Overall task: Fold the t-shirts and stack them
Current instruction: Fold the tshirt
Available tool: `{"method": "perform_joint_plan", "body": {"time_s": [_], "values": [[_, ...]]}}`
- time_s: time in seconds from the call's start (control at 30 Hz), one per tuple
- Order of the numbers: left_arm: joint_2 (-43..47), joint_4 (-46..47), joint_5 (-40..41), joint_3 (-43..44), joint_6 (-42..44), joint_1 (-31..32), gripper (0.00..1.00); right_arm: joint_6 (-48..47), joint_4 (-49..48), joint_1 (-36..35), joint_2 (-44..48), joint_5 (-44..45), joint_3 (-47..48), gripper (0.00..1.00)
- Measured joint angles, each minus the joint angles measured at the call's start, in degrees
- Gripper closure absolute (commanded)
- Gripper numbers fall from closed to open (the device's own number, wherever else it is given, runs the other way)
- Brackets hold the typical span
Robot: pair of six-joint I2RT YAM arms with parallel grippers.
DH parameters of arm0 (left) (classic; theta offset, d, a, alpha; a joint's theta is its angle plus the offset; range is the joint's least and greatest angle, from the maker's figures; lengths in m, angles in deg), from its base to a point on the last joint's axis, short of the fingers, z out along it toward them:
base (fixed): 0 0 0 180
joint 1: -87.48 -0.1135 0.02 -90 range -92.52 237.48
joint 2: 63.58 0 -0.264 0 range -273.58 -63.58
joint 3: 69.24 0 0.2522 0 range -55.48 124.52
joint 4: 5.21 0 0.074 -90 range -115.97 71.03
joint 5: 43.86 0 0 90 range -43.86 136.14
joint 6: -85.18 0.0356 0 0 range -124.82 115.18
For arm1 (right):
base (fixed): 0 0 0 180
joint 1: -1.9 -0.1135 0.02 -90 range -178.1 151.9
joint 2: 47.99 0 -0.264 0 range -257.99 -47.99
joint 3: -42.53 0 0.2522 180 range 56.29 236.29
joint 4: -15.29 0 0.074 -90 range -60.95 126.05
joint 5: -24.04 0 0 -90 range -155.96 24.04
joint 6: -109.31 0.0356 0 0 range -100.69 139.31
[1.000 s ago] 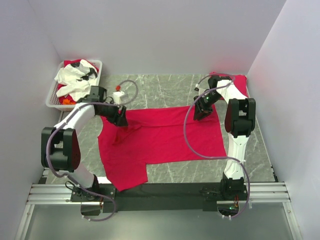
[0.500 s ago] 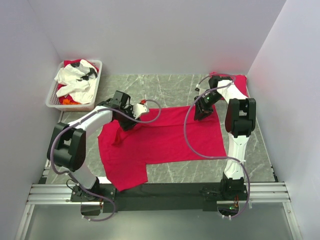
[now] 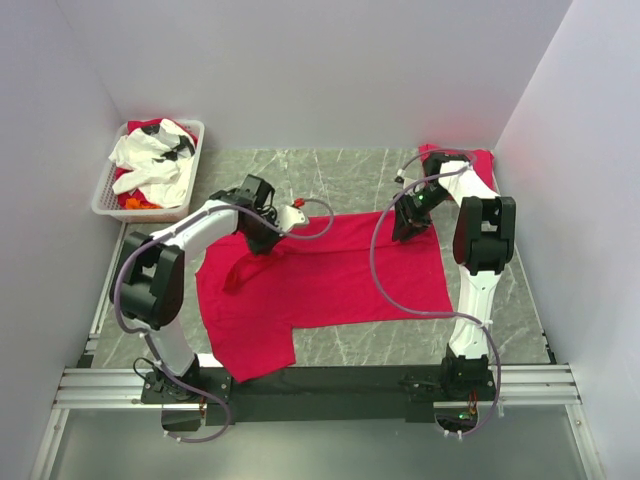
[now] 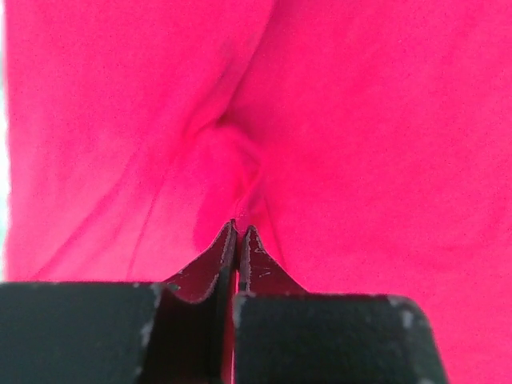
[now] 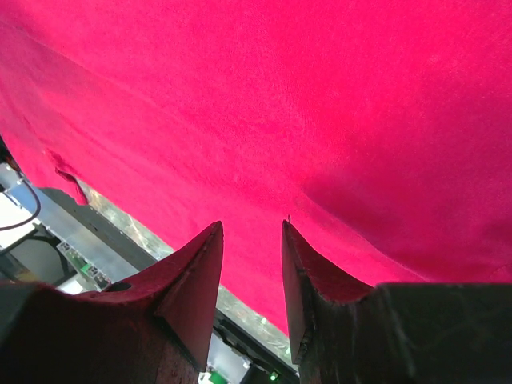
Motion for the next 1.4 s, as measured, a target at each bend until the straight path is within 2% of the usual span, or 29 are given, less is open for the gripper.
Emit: {"method": "perform_joint_plan", "body": {"time_s": [0.03,0.07,0.1,0.2,0.27,0.47,0.67,0.83,1.13,1.4], "values": [[-0.74,-1.01,-1.46,1.38,-0.85,0.28,0.97,0.00,0.00,0.00,0.00,0.00,-0.13,0.57],[-1.79,-1.90,-2.97,2.62,-1.68,0.50,0.91,-0.02,0.00,0.00,0.00,-0.02,-0.28,0.58],[-2.84,-2.91,-4.59,3.69,-2.67,0.68,0.77,-0.04,0.04,0.00,0.00,0.00,-0.37,0.58],[-5.66,-5.16,-9.66,4.81,-5.20,0.96,0.60,-0.26,0.02,0.00,0.00,0.00,-0.44,0.58],[-6.21,-6.97,-12.59,4.81,-6.36,0.96,0.59,-0.31,0.02,0.00,0.00,0.02,-0.44,0.58],[-3.72,-9.73,-21.27,4.72,-8.63,-0.74,0.62,-0.42,0.09,0.00,0.00,-0.04,-0.42,0.58],[-0.66,-10.08,-22.56,6.40,-9.92,-13.35,0.63,-0.42,0.09,-0.02,0.00,-0.28,-0.39,0.59],[-5.46,-9.84,-18.16,7.34,-8.87,-21.97,0.77,-0.39,0.07,-0.04,0.00,-0.57,-0.39,0.59],[-6.88,-9.35,-10.03,1.60,-6.03,-21.16,0.83,-0.35,0.02,-0.17,0.00,-0.90,-0.37,0.60],[-5.64,-10.86,-8.61,-3.28,-2.34,-18.97,0.82,-0.35,0.17,-0.17,0.00,-0.85,0.07,0.60]]}}
